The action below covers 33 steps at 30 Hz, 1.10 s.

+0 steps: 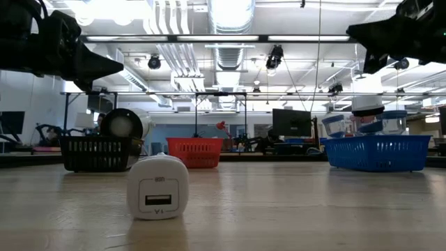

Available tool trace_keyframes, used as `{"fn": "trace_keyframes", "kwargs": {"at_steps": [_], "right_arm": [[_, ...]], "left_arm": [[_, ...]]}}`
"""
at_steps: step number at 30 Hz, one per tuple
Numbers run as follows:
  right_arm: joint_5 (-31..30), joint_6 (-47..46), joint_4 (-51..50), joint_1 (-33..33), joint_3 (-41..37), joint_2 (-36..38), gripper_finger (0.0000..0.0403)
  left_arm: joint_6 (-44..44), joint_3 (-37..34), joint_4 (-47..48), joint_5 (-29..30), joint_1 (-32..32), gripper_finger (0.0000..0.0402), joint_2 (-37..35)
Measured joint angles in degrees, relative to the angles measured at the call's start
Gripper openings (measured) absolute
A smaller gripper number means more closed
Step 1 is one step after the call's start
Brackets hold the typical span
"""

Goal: Pick & Place Office items
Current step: Put the white black charger adapter into the black bin

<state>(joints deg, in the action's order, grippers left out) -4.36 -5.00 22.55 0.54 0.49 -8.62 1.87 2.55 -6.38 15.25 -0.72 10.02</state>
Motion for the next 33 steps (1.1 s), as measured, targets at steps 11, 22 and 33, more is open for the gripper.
{"fn": "trace_keyframes", "kwargs": {"at_steps": [11,22,33], "right_arm": [[-0.24,1.13,-1.34,0.0,0.0,-0.84,0.0008],[-0.64,1.01,-1.34,0.0,0.02,-0.92,0.0008],[-0.82,1.14,-1.42,0.0,0.02,-0.96,0.0008]], "left_arm": [[-2.32,0.0,-0.01,0.17,0.0,0.001,0.0],[-0.7,0.0,0.01,0.16,-0.01,0.001,0.0],[1.57,0.0,0.0,0.13,0.0,0.001,0.0]]}}
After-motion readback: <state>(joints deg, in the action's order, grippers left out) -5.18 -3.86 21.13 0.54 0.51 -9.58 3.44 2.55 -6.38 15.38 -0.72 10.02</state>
